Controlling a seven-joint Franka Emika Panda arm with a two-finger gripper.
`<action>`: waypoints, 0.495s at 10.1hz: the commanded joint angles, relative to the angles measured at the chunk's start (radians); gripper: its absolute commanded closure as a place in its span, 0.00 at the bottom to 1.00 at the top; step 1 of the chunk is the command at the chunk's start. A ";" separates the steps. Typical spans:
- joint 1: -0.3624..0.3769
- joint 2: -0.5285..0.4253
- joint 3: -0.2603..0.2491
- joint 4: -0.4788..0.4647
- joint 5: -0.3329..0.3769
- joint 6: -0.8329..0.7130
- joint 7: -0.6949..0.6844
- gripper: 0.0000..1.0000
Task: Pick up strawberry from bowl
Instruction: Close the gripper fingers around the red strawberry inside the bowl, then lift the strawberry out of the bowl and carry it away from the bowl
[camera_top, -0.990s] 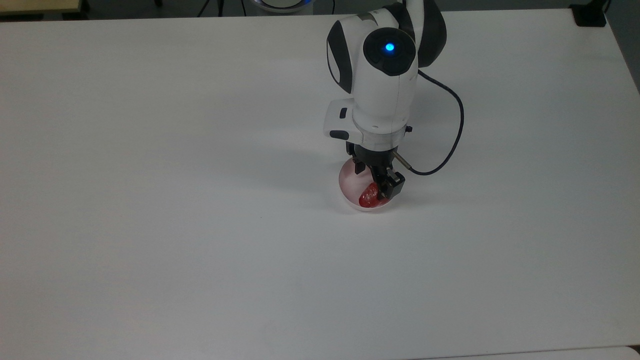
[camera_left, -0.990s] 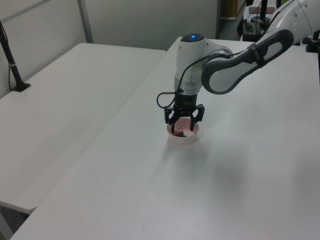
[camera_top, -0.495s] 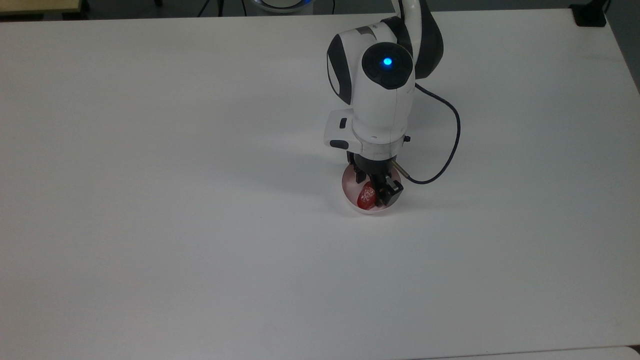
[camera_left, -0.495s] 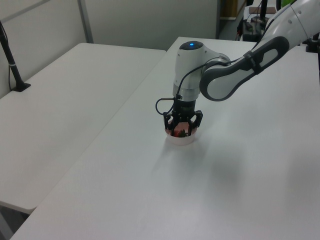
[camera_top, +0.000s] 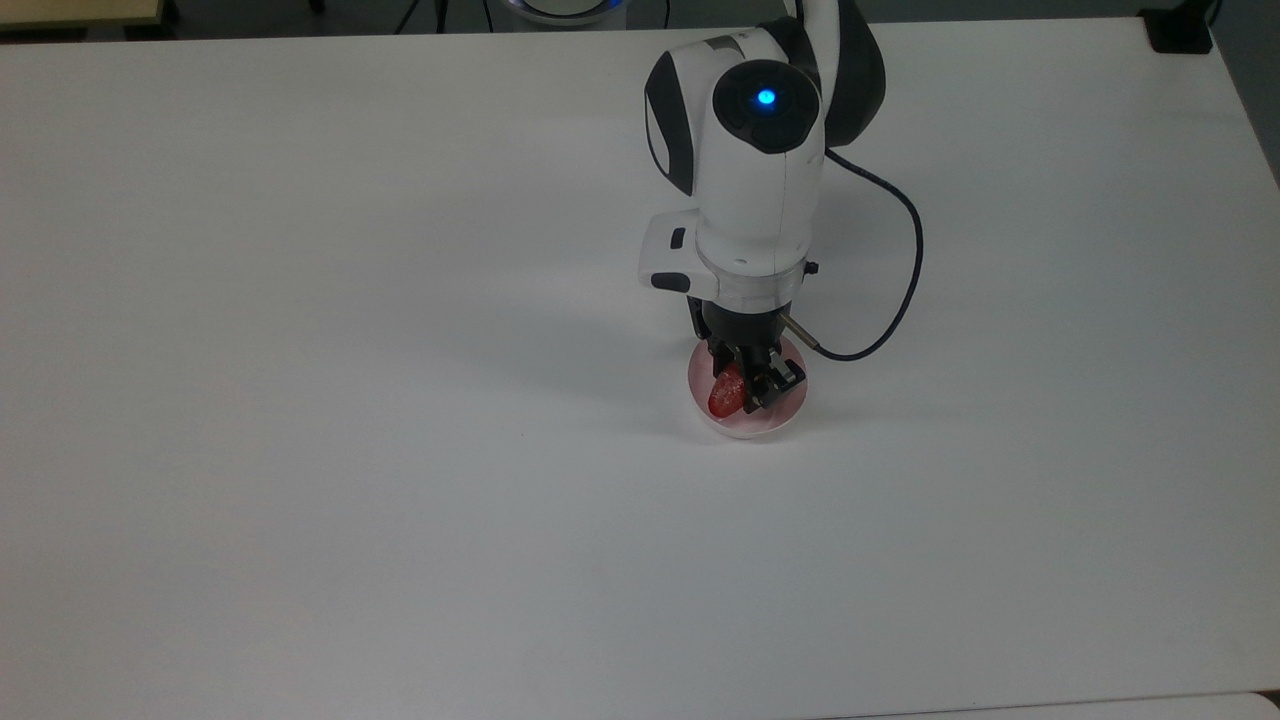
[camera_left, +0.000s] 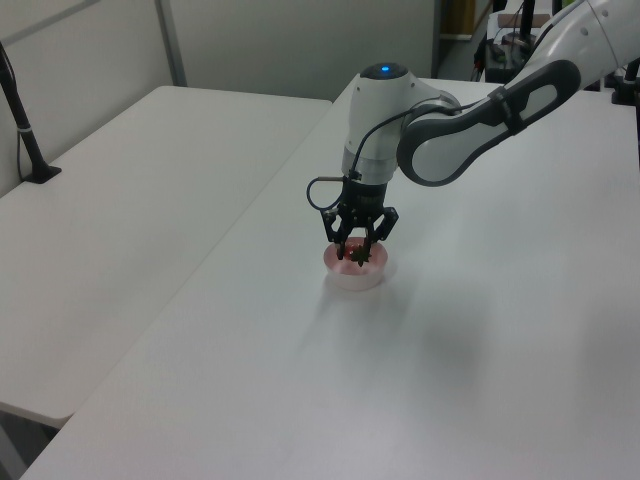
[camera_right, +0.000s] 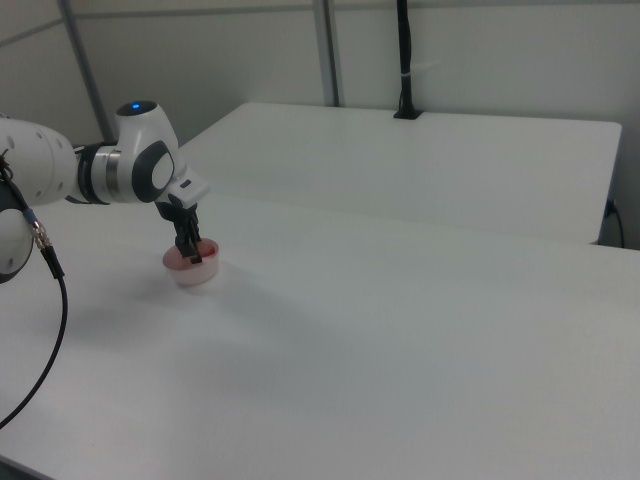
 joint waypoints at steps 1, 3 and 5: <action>-0.001 -0.101 -0.005 -0.034 0.003 -0.027 -0.078 0.53; -0.048 -0.193 -0.005 -0.038 0.012 -0.189 -0.242 0.53; -0.170 -0.235 -0.013 -0.064 0.007 -0.283 -0.607 0.52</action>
